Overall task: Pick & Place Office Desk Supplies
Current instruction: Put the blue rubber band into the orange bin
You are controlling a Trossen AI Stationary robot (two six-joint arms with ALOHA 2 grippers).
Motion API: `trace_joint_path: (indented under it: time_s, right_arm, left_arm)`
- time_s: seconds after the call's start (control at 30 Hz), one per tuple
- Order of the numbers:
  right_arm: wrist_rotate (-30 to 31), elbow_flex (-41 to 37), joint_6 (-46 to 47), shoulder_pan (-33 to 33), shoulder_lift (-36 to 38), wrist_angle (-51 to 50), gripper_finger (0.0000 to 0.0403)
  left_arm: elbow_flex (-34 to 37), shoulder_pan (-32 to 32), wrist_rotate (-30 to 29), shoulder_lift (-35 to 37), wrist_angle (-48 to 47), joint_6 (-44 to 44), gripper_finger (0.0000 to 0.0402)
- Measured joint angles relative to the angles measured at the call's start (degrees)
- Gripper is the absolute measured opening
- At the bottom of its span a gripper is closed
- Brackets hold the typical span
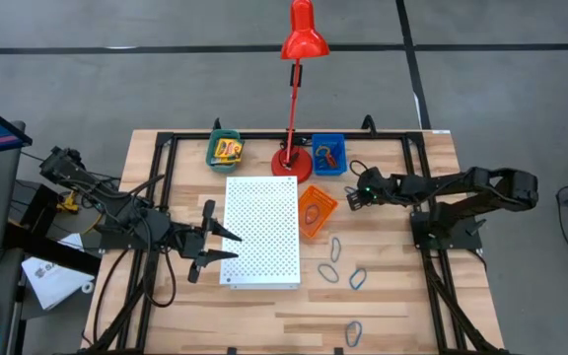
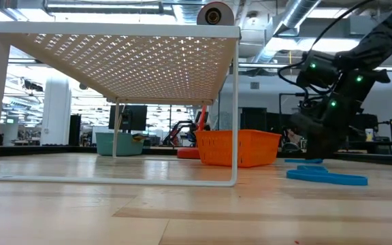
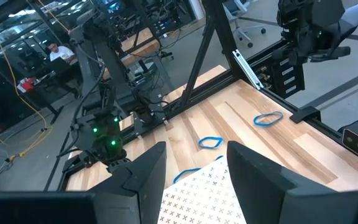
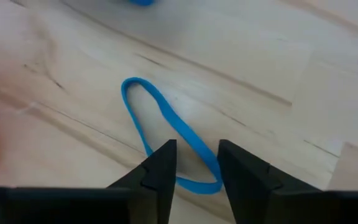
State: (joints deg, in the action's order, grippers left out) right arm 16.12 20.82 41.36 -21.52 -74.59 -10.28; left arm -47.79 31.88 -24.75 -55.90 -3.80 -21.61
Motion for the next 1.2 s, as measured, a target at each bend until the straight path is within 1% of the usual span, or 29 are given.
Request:
trace_joint_path:
  time_s: [0.13,0.27,0.3,0.5,0.57,0.63,0.7,0.9,1.07,1.2]
  right_arm:
    - [0.5,-0.7,0.0,0.5,0.0,0.0,0.0079]
    - [2.0,-0.8,-0.3,2.4,-0.1,0.4,0.0017]
    - [2.6,-0.9,-0.4,3.1,-0.1,0.6,0.0009]
    - [6.1,-1.1,1.3,7.5,-0.3,2.8,0.0002]
    - [5.5,-1.1,1.6,9.4,-0.2,4.4,0.0002]
    - [3.3,-1.1,2.3,11.4,0.4,5.6,0.0001]
    - [3.4,-1.1,2.8,13.5,1.4,6.1,0.0001]
    - [8.9,0.3,4.1,19.4,5.5,5.5,0.0001]
    - [14.2,3.0,5.8,22.9,8.8,-1.3,0.0000]
    - [14.8,4.1,6.9,23.9,9.7,-6.4,0.0002]
  left_arm:
    - [0.0,0.0,0.0,0.0,0.3,0.0,0.0163]
    - [0.0,0.0,1.7,0.0,0.4,0.0,0.0163]
    - [0.0,0.0,2.2,0.0,0.5,0.0,0.0163]
    - [0.0,0.0,2.6,0.0,0.9,-0.2,0.0163]
    - [0.0,0.0,2.6,0.0,0.9,-0.2,0.0163]
    - [0.0,0.0,2.6,0.0,0.9,-0.2,0.0163]
    - [0.0,0.0,2.6,0.0,0.9,-0.2,0.0163]
    - [0.0,0.0,2.6,0.0,0.9,-0.4,0.0163]
    - [0.0,0.0,2.6,0.0,0.9,-0.4,0.0163]
    - [0.0,0.0,2.6,0.0,0.9,-0.4,0.0163]
